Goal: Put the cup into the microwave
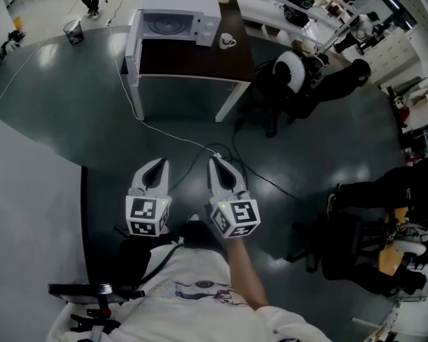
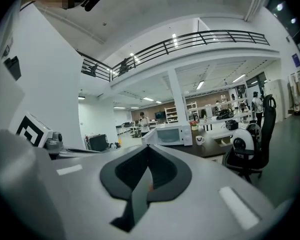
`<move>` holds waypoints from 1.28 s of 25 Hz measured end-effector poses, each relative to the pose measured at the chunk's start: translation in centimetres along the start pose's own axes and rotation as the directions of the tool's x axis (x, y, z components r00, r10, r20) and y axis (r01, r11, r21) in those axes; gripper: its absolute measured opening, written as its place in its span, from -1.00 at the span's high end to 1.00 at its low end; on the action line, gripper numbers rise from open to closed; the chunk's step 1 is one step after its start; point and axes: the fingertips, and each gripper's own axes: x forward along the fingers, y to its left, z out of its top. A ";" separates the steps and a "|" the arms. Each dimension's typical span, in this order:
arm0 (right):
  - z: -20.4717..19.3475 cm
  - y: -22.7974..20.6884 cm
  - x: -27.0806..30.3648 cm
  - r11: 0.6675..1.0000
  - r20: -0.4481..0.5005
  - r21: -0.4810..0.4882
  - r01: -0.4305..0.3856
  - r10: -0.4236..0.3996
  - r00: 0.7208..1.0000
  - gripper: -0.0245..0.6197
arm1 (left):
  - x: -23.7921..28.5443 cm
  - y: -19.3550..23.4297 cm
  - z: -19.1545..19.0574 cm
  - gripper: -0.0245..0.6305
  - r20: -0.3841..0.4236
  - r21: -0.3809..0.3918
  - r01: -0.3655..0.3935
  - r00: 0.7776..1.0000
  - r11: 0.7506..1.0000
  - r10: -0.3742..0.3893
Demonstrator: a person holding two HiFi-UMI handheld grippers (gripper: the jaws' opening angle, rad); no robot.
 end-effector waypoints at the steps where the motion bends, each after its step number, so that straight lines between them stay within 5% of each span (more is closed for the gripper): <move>1: -0.1 0.0 -0.2 1.000 -0.007 0.004 0.001 -0.001 1.000 0.92 | 0.0 -0.2 0.0 0.93 -0.005 -0.005 0.004 1.000 1.000 -0.004; 17: 5.2 -6.4 9.3 0.996 0.043 0.028 -0.090 0.088 0.995 0.92 | 10.9 1.6 6.0 0.93 0.017 0.044 -0.053 0.998 0.998 0.052; 32: 5.5 -12.0 15.1 0.990 0.011 0.062 -0.123 0.123 0.992 0.92 | 19.1 2.4 7.0 0.93 -0.015 0.046 -0.089 0.996 0.995 0.090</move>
